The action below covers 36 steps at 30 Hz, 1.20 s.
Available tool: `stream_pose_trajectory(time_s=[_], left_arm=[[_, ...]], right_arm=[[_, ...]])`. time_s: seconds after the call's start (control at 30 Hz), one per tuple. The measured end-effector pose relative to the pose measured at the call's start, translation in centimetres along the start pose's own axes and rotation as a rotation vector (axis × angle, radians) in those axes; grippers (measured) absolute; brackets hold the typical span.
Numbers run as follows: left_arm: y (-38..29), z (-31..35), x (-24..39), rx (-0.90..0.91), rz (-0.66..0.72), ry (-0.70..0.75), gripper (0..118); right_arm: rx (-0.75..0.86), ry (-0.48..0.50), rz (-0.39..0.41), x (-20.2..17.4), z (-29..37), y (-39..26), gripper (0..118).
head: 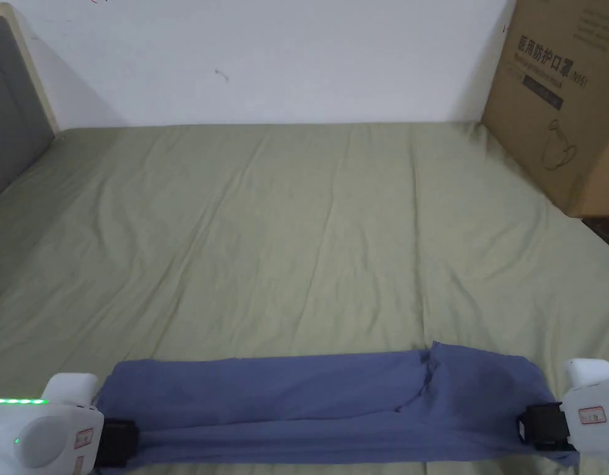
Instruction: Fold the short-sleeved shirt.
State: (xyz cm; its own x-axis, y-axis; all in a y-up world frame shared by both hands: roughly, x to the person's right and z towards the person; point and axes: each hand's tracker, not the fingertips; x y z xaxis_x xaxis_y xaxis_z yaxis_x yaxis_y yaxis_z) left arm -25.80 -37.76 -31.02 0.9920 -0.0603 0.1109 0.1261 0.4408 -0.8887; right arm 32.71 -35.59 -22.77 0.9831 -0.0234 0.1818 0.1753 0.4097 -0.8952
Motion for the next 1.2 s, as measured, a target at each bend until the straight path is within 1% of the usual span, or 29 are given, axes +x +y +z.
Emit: stream_pose_trajectory(time_s=[0.07,0.17,0.2,0.23,0.27,0.3,0.33,0.4,0.43,0.47,0.5,0.53,0.57,0.6,0.63,0.67,0.73,0.83,0.87,0.9,0.93,0.97,1.0,1.03,1.07,1.1,1.13,1.17,1.2], left_arm=[[0.3,1.3,-0.8,0.037,0.042,-0.03,99],[0.5,3.7,-2.1,0.085,0.109,-0.054,97],[0.5,4.2,-2.5,0.105,0.146,-0.11,84],[0.5,4.6,-3.0,0.108,0.193,-0.165,57],[0.3,4.9,-3.1,0.11,0.224,-0.178,21],[-0.1,4.6,-3.4,0.108,0.25,-0.176,0],[-0.4,4.5,-3.9,0.12,0.266,-0.181,0],[-1.1,4.6,-4.0,0.11,0.333,-0.223,0],[-1.5,4.3,-4.6,0.108,0.376,-0.241,0],[-1.8,4.1,-5.3,0.122,0.417,-0.245,0],[-2.1,3.9,-5.8,0.133,0.446,-0.259,8],[-2.2,3.7,-6.2,0.136,0.479,-0.314,29],[-2.3,3.3,-6.8,0.119,0.508,-0.349,57],[-2.4,2.8,-7.2,0.1,0.533,-0.399,88],[-2.5,2.2,-7.4,0.091,0.562,-0.439,106],[-2.2,1.2,-7.4,0.078,0.575,-0.449,115],[-2.2,-0.1,-7.5,0.08,0.618,-0.462,115],[-1.4,-2.9,-7.1,-0.004,0.634,-0.533,115],[-1.1,-3.7,-6.7,-0.042,0.623,-0.555,115],[-1.0,-4.3,-6.4,-0.064,0.604,-0.578,115],[-0.7,-4.6,-6.3,-0.065,0.576,-0.554,113],[-0.5,-4.6,-6.1,-0.048,0.562,-0.538,106],[-0.4,-4.6,-6.2,-0.048,0.567,-0.541,77],[-0.2,-4.3,-6.3,-0.048,0.559,-0.514,37],[-0.3,-4.0,-6.9,-0.051,0.532,-0.404,16],[-0.2,-3.7,-7.2,-0.073,0.524,-0.312,10],[-0.6,-3.8,-7.8,-0.04,0.555,-0.449,10],[-0.9,-3.6,-8.3,-0.015,0.592,-0.503,9],[-0.8,-3.3,-8.4,-0.037,0.591,-0.447,7]], right_arm=[[0.059,-0.04,0.014,-0.3,1.8,0.5,72],[0.131,0.003,0.013,-1.4,4.2,1.4,71],[0.161,0.037,0.006,-1.8,4.8,1.6,70],[0.199,0.062,-0.003,-2.7,5.5,1.8,64],[0.225,0.071,-0.009,-3.4,5.8,1.9,47],[0.255,0.065,-0.023,-4.4,5.8,1.9,7],[0.256,0.066,-0.04,-5.4,5.6,1.9,0],[0.255,0.15,-0.029,-7.4,5.0,1.8,0],[0.26,0.164,-0.032,-8.6,4.5,1.8,0],[0.222,0.173,-0.021,-9.6,3.6,2.0,0],[0.196,0.192,-0.007,-10.4,3.0,2.0,0],[0.195,0.201,-0.011,-11.5,2.3,2.1,0],[0.183,0.208,-0.008,-12.4,1.8,2.1,0],[0.169,0.219,0.001,-13.1,1.3,2.1,0],[0.158,0.233,0.008,-14.0,0.9,2.1,0],[0.133,0.256,0.017,-15.1,0.4,2.0,0],[0.096,0.297,0.064,-16.4,-0.5,1.9,0],[0.076,0.261,0.161,-18.6,-1.4,1.3,0],[0.068,0.256,0.182,-19.0,-1.7,1.2,0],[0.066,0.261,0.179,-19.3,-1.9,1.2,0],[0.059,0.269,0.177,-19.5,-2.2,1.1,0],[0.048,0.277,0.173,-19.6,-2.5,1.1,0],[0.041,0.284,0.167,-19.6,-2.7,1.0,0],[0.033,0.287,0.155,-19.7,-3.0,1.0,0],[0.014,0.294,0.142,-19.7,-3.4,0.9,0],[0.0,0.304,0.139,-19.7,-3.8,0.8,0],[-0.007,0.313,0.139,-19.8,-3.9,0.5,0],[-0.013,0.313,0.139,-19.8,-4.1,0.4,0],[-0.019,0.309,0.141,-19.8,-4.2,0.2,0]])
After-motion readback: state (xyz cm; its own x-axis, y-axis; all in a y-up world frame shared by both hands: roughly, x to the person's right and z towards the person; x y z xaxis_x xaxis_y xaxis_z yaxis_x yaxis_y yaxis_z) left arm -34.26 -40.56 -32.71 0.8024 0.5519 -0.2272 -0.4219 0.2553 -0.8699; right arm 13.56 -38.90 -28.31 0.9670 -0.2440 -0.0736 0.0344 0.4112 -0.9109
